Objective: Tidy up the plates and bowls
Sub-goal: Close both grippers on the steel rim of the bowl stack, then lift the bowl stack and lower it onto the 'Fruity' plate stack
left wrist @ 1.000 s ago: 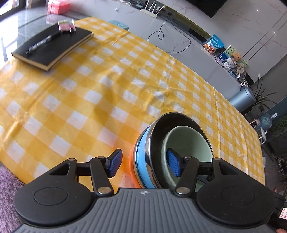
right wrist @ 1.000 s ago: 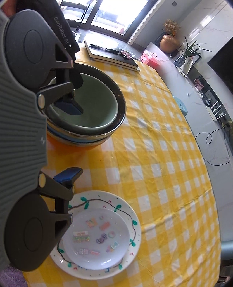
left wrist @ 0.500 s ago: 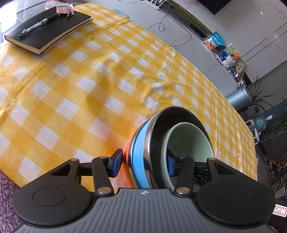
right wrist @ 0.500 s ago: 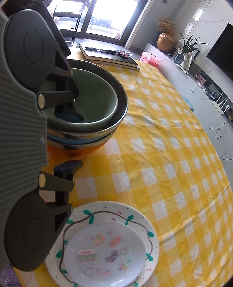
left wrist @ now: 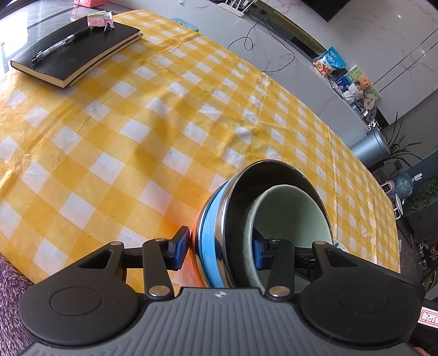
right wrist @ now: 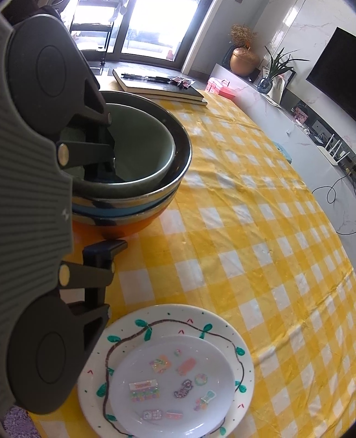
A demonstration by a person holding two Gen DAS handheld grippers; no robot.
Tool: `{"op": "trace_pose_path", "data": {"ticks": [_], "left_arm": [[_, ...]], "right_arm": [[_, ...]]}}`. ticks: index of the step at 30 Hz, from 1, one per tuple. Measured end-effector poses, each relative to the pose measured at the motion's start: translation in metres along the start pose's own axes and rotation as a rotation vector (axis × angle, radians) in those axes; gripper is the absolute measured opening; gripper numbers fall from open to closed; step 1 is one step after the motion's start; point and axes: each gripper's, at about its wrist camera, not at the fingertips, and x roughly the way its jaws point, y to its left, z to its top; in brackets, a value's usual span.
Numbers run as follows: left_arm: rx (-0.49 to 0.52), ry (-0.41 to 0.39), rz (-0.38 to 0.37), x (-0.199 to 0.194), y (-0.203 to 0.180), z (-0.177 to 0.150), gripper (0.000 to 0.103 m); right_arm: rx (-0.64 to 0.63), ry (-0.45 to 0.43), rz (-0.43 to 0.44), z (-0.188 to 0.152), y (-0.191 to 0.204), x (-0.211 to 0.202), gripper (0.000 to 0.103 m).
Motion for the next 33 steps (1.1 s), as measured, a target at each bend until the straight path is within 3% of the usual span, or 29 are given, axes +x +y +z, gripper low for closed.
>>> {"op": "trace_pose_path", "data": {"ticks": [7,17,27,33], "left_arm": [[0.014,-0.024,-0.002,-0.014,-0.014,-0.002,0.05],[0.058,-0.016,-0.04,-0.014,-0.073,-0.011,0.05],[0.119,0.053,-0.114,0.012,-0.136,-0.022,0.05],[0.136,0.109,-0.118,0.036,-0.156,-0.034,0.05]], "right_arm": [[0.018,-0.015,0.026,0.0,-0.005,-0.015,0.037],[0.057,-0.059,0.02,0.018,-0.037,-0.065,0.037],[0.1,-0.125,-0.031,0.046,-0.086,-0.116,0.037],[0.132,-0.12,-0.067,0.056,-0.114,-0.122,0.037]]}}
